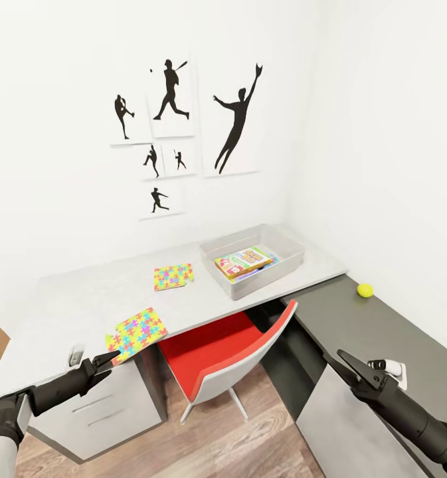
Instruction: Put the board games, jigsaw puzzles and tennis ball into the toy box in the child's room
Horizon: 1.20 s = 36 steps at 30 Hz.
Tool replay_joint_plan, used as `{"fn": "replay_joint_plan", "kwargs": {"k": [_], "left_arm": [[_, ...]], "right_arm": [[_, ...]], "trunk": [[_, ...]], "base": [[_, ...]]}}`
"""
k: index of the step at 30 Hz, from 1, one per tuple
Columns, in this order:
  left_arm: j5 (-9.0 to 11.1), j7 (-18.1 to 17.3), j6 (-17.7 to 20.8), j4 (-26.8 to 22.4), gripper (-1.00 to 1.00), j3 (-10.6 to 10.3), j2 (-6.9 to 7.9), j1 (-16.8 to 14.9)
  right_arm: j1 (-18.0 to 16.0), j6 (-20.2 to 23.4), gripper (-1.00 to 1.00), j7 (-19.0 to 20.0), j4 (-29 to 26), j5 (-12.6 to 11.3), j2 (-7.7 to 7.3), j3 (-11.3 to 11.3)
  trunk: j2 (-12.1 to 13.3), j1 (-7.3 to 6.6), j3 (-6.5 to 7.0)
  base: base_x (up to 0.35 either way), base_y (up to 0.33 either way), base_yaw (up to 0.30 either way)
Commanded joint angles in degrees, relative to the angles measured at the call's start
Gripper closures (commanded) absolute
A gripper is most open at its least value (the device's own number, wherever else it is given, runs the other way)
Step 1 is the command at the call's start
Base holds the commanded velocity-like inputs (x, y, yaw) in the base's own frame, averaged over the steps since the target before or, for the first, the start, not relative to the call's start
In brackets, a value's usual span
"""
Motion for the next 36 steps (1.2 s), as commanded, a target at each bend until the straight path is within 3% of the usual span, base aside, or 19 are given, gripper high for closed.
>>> {"fn": "replay_joint_plan", "kwargs": {"k": [1,36], "left_arm": [[-0.61,-0.47,0.53,-0.03,-1.00,0.45,-0.03,-0.10],[-0.71,-0.12,0.51,-0.03,-1.00,0.54,-0.04,-0.10]], "right_arm": [[-0.04,0.25,-1.00,0.09,0.00,-0.08,-0.01,-0.03],[-0.04,0.29,-1.00,0.09,0.00,-0.08,-0.01,-0.04]], "trunk": [[-0.48,0.24,-0.26],[-14.51,7.92,-6.54]], "base": [[0.000,0.000,0.000],[0.000,0.000,0.000]]}}
